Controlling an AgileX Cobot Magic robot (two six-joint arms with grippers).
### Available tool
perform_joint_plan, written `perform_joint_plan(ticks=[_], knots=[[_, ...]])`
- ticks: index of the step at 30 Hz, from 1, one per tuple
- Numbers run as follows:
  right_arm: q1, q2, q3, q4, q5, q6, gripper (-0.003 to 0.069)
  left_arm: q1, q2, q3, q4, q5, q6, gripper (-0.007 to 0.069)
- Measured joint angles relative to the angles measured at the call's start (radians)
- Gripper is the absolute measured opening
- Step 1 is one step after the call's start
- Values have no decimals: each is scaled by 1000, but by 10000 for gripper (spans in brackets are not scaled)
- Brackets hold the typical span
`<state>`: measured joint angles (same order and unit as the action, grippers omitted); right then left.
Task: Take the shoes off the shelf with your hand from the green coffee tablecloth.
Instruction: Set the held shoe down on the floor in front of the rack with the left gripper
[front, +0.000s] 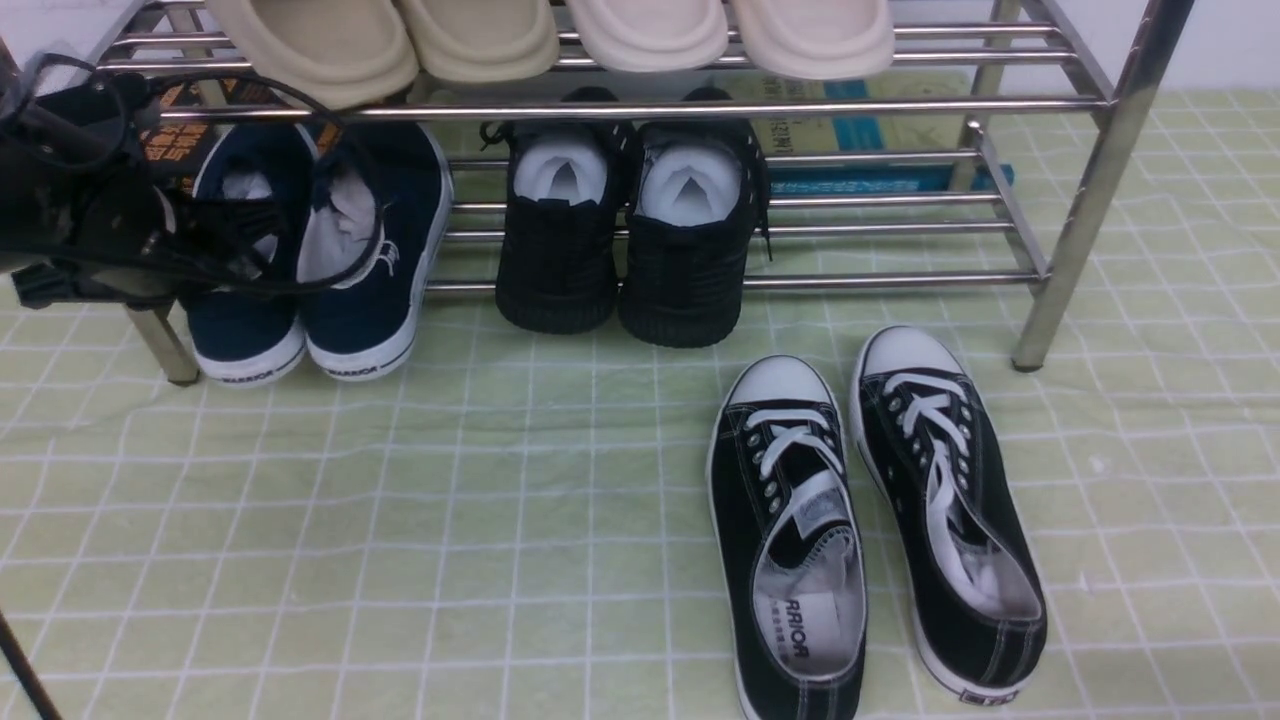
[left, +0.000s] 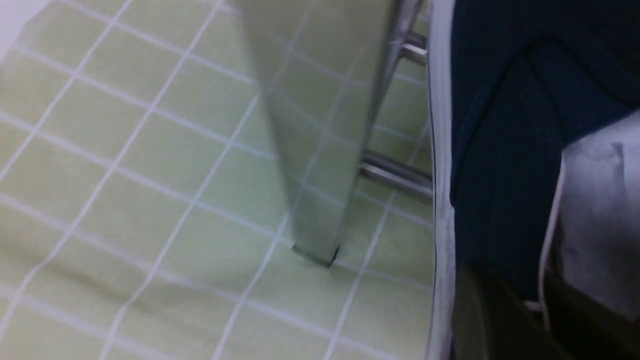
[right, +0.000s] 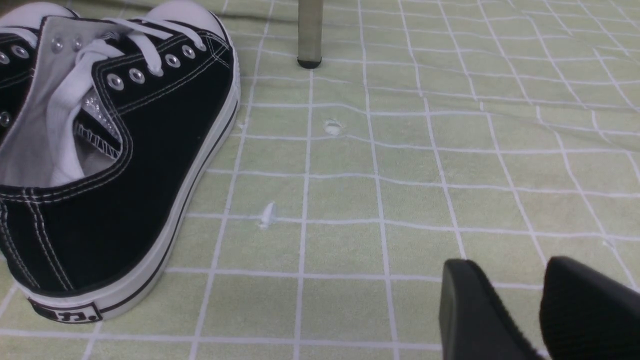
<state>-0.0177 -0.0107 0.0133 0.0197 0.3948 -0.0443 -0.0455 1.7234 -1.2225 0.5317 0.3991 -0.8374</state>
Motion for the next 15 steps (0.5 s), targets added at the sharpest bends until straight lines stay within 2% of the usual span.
perform_joint_plan(ticks=[3,6,13,15], knots=[[0,0,0,0,0,0,237,0,-70,2,-14,87,3,44],[0,0,0,0,0,0,237,0,-197,4,-54,219,55,44],[0,0,0,0,0,0,237,0,-440,7,-212,500,297,43],[0,0,0,0,0,0,237,0,-475,17,-238,546,326,43]])
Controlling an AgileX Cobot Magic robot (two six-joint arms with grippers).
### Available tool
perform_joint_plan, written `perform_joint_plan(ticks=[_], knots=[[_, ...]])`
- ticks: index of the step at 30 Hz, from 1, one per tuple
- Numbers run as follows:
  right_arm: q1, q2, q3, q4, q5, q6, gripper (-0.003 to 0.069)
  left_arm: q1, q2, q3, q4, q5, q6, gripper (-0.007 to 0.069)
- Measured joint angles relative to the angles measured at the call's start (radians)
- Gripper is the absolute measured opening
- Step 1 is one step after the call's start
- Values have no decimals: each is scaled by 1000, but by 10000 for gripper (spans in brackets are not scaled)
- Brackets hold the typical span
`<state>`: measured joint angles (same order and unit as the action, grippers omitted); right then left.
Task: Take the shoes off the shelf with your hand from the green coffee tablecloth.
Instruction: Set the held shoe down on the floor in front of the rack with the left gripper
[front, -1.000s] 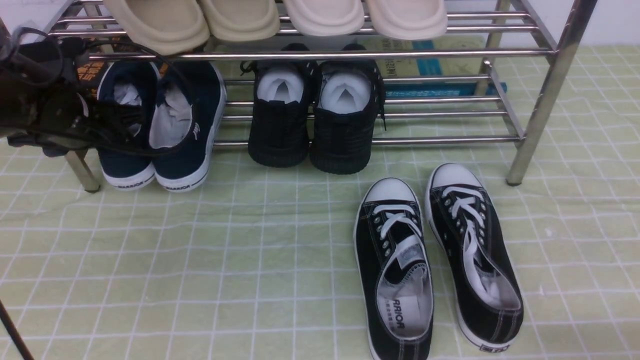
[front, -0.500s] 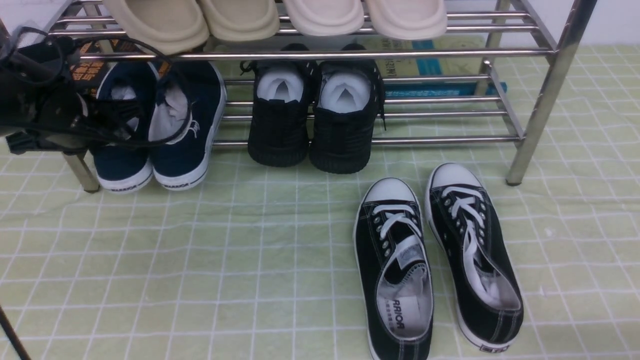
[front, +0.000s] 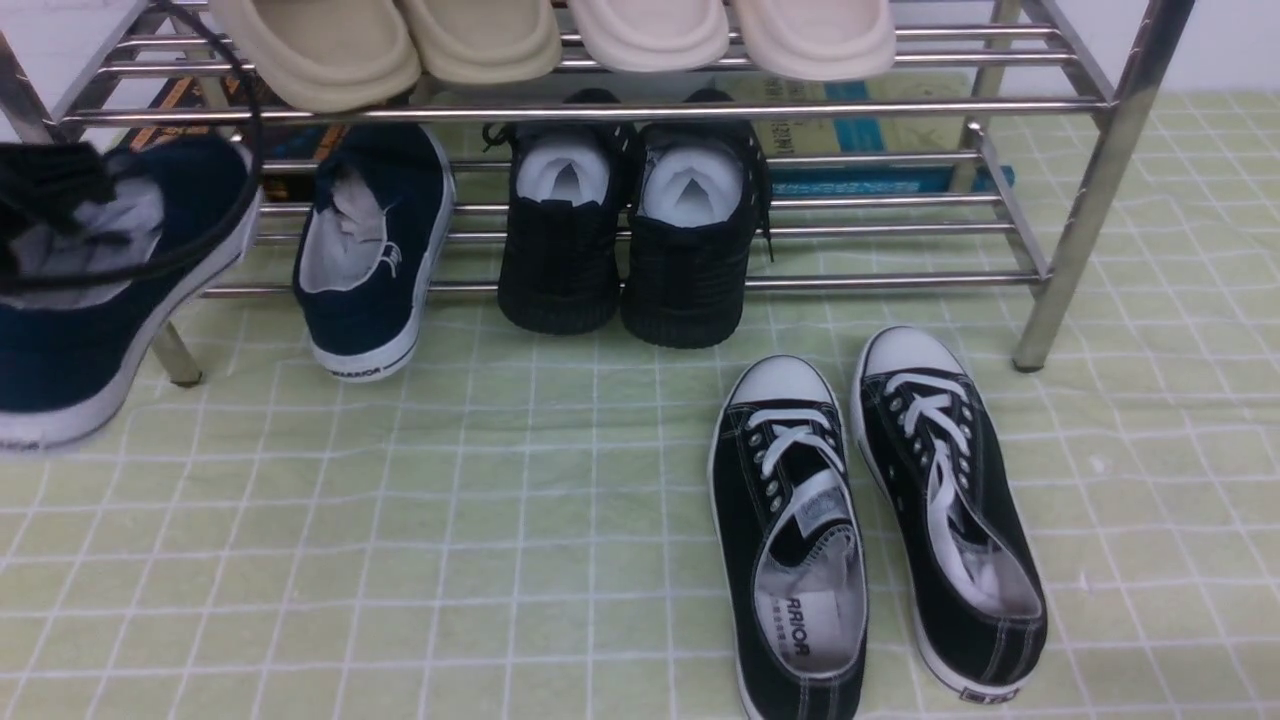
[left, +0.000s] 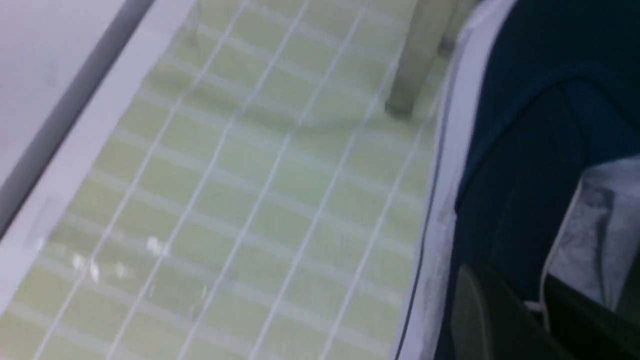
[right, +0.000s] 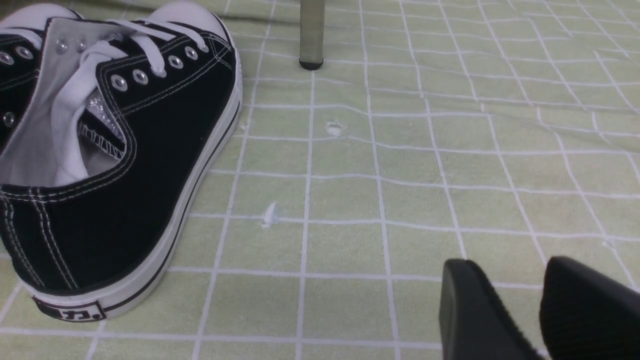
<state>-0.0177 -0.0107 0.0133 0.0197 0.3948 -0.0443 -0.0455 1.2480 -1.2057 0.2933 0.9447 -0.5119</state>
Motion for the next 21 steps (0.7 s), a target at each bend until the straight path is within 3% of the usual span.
perform_joint_plan(ticks=[3,9,13,21], knots=[[0,0,0,0,0,0,237,0,-79,76,-74,57,54,43],[0,0,0,0,0,0,237,0,-129,253,-106,7,36,43],[0,0,0,0,0,0,237,0,-131,419,-82,-139,-55,43],[0,0,0,0,0,0,237,0,-131,527,-26,-314,-205,43]])
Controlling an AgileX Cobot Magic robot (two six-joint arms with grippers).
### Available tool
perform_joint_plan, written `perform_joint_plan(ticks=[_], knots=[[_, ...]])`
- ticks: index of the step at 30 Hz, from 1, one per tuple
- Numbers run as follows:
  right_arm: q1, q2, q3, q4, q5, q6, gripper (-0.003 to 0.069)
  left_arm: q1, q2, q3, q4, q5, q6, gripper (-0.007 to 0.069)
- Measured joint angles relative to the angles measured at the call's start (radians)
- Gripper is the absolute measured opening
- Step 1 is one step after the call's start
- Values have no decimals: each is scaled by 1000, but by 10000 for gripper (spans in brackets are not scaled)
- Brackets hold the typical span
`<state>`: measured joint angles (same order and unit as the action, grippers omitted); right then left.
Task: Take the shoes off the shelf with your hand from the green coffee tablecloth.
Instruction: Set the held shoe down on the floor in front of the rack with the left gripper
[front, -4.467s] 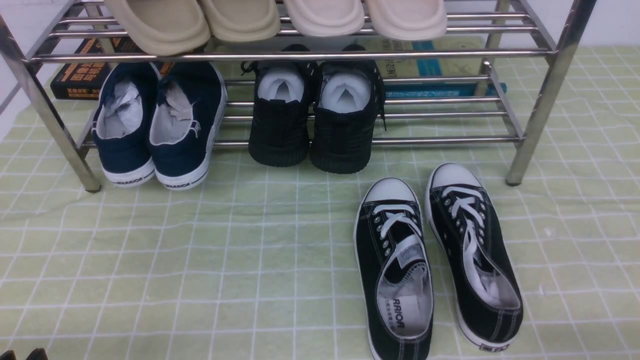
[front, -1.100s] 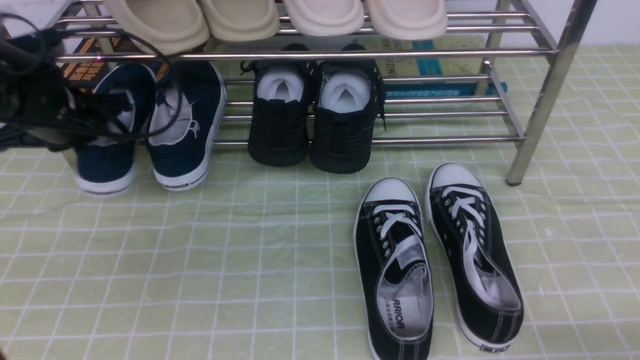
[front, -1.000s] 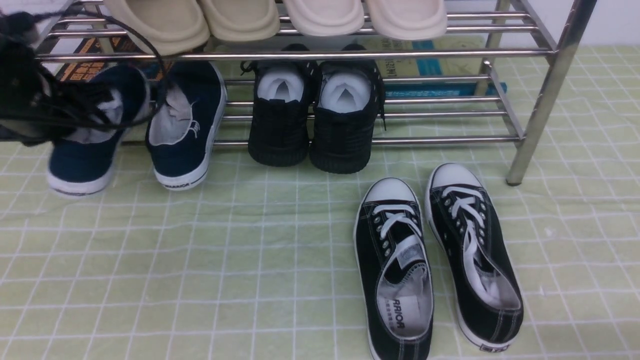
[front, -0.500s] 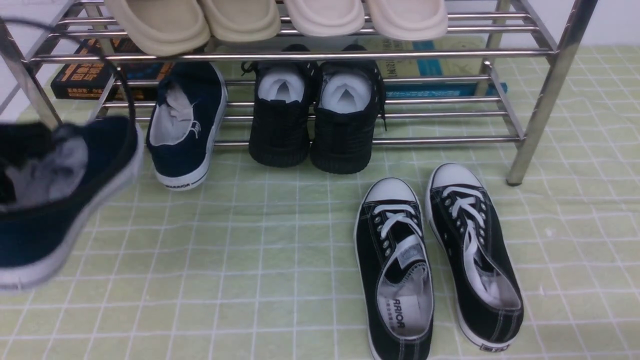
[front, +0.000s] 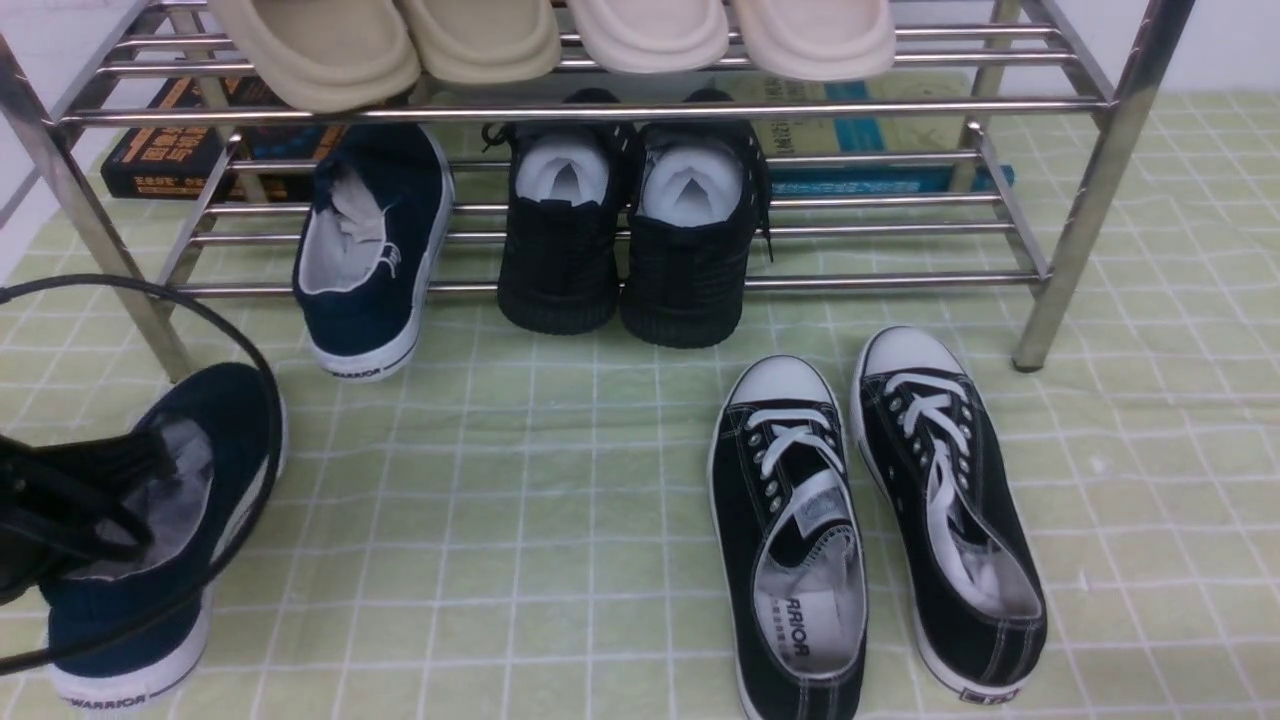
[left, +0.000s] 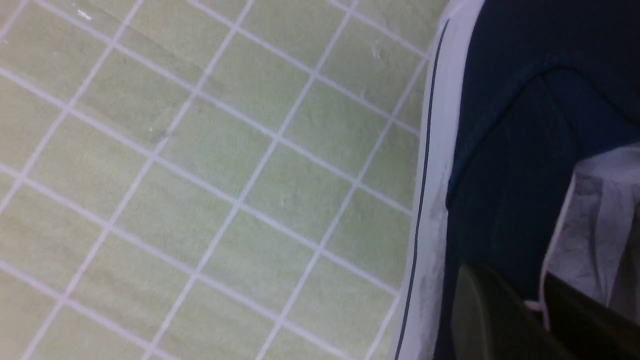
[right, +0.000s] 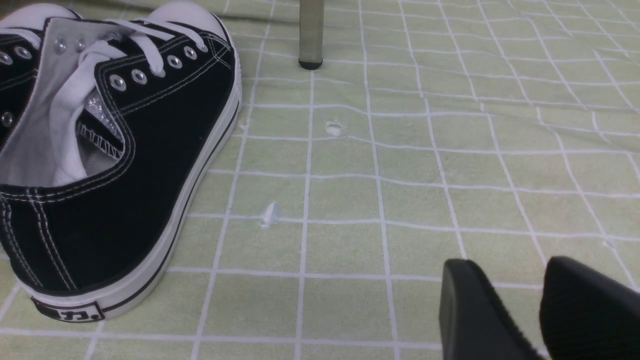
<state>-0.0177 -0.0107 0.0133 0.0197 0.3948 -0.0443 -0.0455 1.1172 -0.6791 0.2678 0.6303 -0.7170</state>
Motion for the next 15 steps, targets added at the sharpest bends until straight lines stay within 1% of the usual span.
perform_joint_plan(ticks=[3,8,15], knots=[[0,0,0,0,0,0,237,0,0,14,-4,-18,-6,43],[0,0,0,0,0,0,237,0,0,43,-80,-29,2,43],[0,0,0,0,0,0,237,0,0,81,-171,-72,91,44]])
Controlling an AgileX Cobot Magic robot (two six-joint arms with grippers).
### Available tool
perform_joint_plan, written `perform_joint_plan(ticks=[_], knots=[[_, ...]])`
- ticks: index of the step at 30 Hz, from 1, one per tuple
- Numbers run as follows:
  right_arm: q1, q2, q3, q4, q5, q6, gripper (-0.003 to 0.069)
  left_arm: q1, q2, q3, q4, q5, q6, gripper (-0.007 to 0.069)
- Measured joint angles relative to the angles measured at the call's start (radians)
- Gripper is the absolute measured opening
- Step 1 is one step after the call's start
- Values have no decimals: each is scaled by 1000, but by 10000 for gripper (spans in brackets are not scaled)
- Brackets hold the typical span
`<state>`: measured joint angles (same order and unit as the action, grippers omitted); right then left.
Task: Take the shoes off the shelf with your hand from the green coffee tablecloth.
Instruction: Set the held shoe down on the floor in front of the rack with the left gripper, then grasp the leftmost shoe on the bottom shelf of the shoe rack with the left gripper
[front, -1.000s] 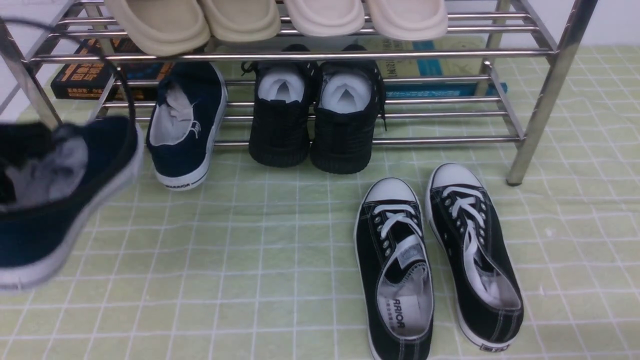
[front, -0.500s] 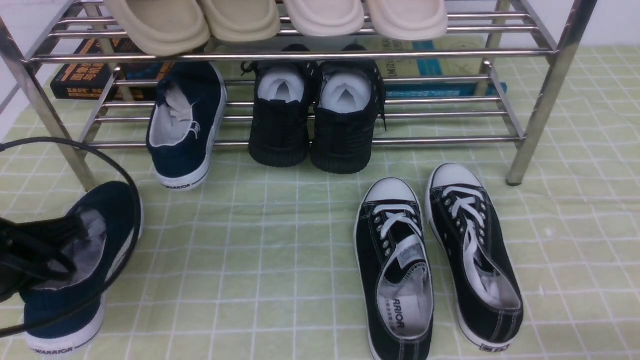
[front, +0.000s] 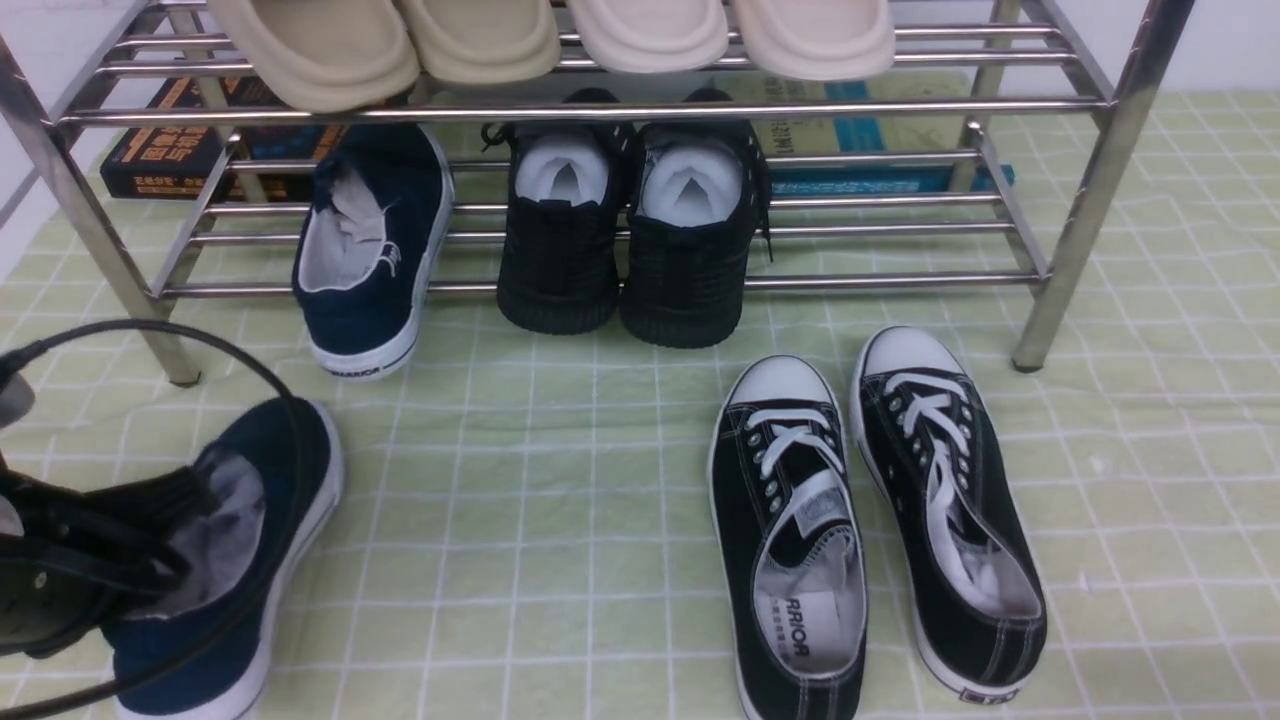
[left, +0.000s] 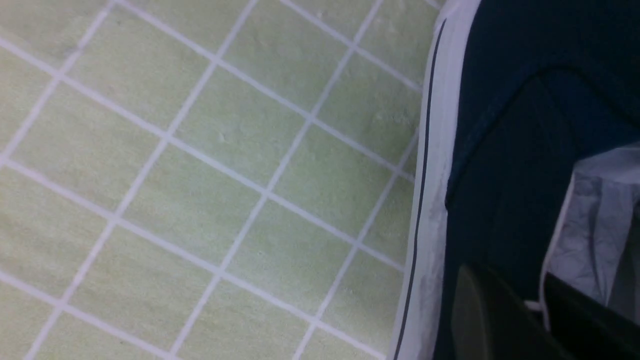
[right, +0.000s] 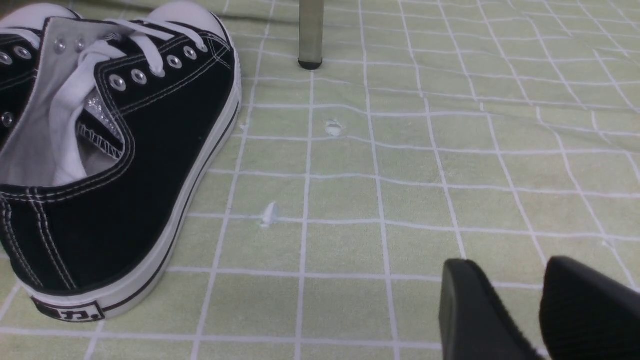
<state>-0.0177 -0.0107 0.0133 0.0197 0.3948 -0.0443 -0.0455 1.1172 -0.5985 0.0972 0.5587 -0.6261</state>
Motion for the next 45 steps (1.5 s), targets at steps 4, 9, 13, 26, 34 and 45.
perform_joint_plan(ticks=[4,9,13,26,34,45], knots=[[0,0,0,0,0,0,237,0,0,3,-27,-23,21,44],[0,0,0,0,0,0,237,0,2,3,-53,-76,25,44],[0,0,0,0,0,0,237,0,36,3,-78,-115,25,44],[0,0,0,0,0,0,237,0,161,3,-90,-125,77,125],[0,0,0,0,0,0,237,0,135,-125,-97,9,82,368],[0,0,0,0,0,0,237,0,241,-464,-111,38,173,459]])
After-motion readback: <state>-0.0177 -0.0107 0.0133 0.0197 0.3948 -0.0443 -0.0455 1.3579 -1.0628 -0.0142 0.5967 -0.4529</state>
